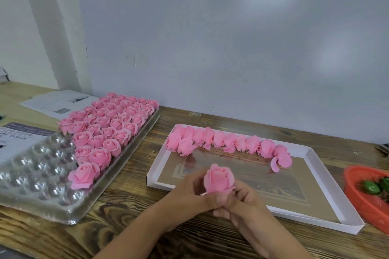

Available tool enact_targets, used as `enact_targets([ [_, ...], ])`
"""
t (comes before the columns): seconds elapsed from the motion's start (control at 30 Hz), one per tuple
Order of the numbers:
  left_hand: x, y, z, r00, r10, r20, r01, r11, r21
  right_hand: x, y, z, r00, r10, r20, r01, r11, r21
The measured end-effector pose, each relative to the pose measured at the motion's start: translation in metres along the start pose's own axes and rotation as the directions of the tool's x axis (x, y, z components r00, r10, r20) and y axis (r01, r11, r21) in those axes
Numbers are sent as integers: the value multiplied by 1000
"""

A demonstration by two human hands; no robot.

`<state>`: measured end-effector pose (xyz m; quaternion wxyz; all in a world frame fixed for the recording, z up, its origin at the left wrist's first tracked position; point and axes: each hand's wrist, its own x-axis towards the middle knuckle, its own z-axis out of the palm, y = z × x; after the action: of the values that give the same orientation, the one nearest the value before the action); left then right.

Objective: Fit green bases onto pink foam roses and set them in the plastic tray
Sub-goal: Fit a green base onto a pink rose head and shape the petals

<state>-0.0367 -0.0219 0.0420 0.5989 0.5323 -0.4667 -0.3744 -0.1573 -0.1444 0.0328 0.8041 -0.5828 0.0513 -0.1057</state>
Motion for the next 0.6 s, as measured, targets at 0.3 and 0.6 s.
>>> enact_targets([
  [0.3,-1,-4,-3,987,49,-151,-37,996,80,1,0,0,997,-15,-74,13,1000,-21],
  [0.6,-8,-2,-10,974,31,-223,11,983,185,-1,-1,-3,999,28,-25,-29,998,-49],
])
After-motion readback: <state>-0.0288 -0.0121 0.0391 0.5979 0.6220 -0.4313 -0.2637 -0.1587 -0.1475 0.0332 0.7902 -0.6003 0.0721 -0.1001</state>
